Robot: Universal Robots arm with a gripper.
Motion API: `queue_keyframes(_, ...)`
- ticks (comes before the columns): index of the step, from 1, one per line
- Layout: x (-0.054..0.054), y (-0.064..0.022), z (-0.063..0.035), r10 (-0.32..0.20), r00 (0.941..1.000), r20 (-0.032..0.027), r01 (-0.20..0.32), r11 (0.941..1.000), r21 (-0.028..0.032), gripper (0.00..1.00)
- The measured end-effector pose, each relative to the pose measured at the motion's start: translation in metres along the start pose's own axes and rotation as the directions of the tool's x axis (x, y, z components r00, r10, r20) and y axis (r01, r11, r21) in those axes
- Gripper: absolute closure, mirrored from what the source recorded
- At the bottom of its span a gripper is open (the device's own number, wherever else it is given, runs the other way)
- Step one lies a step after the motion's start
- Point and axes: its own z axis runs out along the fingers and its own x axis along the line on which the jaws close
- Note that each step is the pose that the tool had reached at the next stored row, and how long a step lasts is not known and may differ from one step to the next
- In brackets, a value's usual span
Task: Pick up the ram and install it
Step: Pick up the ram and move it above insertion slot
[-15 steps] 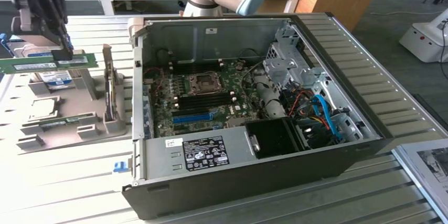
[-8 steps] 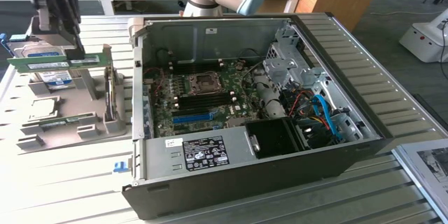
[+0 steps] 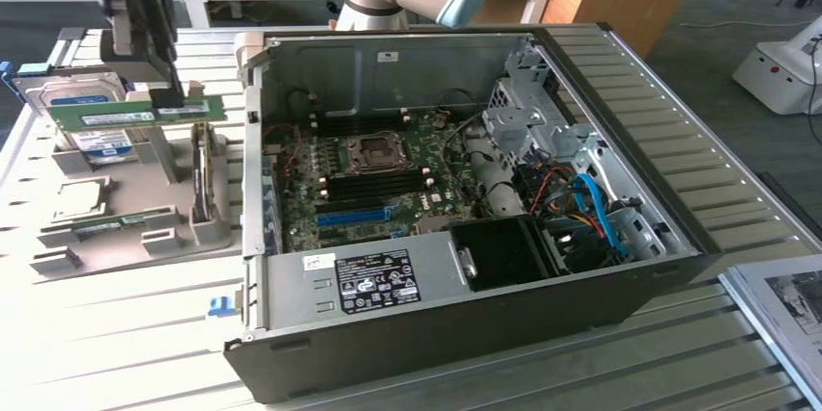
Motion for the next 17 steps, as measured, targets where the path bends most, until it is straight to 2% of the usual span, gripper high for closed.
queue_keyframes(17, 0.000, -0.0472, -0.0020, 0.000, 1.0000, 0.0000, 0.000, 1.0000, 0.0000, 0.88)
